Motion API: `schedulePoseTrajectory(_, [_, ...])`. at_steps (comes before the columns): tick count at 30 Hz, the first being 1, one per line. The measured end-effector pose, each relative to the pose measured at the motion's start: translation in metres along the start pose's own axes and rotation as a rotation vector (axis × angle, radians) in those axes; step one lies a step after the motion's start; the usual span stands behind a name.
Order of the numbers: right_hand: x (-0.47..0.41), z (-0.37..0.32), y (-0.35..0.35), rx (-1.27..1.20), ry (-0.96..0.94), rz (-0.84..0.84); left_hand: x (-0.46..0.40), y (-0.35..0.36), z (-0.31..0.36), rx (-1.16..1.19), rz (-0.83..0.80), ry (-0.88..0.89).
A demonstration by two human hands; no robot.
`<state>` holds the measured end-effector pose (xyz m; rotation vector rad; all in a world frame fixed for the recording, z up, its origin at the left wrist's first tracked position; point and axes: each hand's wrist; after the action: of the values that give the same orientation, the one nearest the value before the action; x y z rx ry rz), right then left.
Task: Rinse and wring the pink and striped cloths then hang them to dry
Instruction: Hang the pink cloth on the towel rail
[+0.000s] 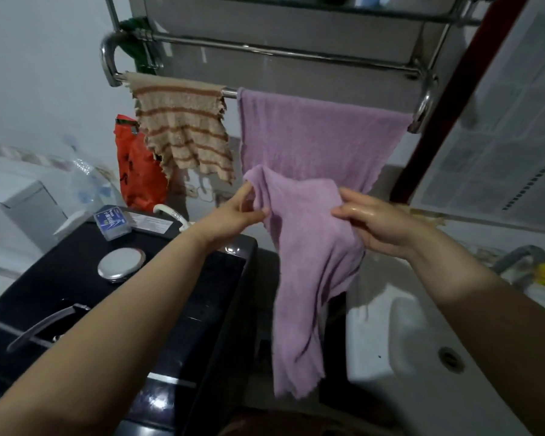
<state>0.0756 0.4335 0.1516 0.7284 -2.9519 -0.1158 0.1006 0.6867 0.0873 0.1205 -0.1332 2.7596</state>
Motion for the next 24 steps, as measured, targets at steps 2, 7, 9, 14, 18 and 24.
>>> schedulePoseTrajectory(2, [0.001, -0.01, 0.005, 0.013, -0.028, -0.137, 0.002, 0.007, 0.005, 0.112, 0.004, -0.035])
schedulePoseTrajectory(7, [0.003, -0.034, 0.017, 0.385, -0.14, -0.178, 0.002, 0.031, 0.036, -0.258, -0.241, 0.015])
schedulePoseTrajectory(9, [0.004, -0.045, 0.022, 0.432, -0.221, -0.096, -0.002, 0.041, 0.051, -0.341, -0.249, 0.074])
schedulePoseTrajectory(14, [0.007, -0.063, 0.004, 1.182, -0.24, 0.358, -0.004, 0.034, 0.087, -0.325, -0.285, 0.067])
schedulePoseTrajectory(18, [0.011, -0.052, -0.011, 0.989, 0.113, 0.127, -0.008, 0.034, 0.126, -0.404, -0.249, 0.091])
schedulePoseTrajectory(24, [0.008, 0.024, 0.047, 0.294, 0.342, -0.189, -0.037, 0.054, 0.161, -0.263, 0.078, 0.156])
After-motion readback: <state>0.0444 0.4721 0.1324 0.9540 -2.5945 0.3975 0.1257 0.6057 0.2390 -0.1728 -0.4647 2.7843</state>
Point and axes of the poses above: each hand's wrist, its own x-axis away from the middle knuckle, its own y-axis out of the palm, z = x × y, and after that the axes turned 6 degrees about -y, right-handed
